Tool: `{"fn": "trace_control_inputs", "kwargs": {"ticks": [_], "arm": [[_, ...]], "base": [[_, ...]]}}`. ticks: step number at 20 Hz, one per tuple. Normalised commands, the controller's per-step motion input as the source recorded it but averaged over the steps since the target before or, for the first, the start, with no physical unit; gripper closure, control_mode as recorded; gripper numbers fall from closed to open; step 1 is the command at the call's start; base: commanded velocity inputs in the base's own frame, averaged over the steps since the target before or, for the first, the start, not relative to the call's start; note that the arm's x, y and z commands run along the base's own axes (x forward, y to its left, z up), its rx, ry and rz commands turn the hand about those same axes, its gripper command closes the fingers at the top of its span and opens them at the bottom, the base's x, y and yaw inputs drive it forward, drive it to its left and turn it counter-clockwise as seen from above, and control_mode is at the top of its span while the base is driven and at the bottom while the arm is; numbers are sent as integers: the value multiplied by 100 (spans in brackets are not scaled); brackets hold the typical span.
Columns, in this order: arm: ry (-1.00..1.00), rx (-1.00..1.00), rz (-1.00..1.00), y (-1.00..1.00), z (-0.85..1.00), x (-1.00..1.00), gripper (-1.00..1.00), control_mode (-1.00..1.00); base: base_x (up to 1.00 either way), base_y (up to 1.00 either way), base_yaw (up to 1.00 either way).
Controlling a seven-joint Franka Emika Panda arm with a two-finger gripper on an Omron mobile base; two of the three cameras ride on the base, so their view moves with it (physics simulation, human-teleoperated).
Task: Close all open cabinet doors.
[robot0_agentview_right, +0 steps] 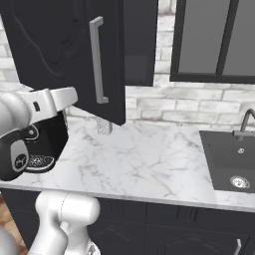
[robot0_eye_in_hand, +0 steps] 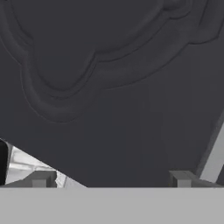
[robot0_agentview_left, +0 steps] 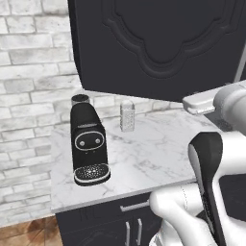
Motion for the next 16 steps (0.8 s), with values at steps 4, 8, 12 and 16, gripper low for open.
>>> {"fn": "trace_control_inputs", "kwargs": {"ticks": [4, 8, 12, 16], "arm": [[0, 1, 12, -30, -2, 41, -100, -100], [0, 3, 9, -22, 0, 42, -100, -100], [0, 1, 3, -6, 0, 48, -100, -100], [0, 0, 0, 0, 0, 55, -100, -100]], "base": [[0, 0, 0], [0, 0, 0], [0, 0, 0], [0, 0, 0]]}}
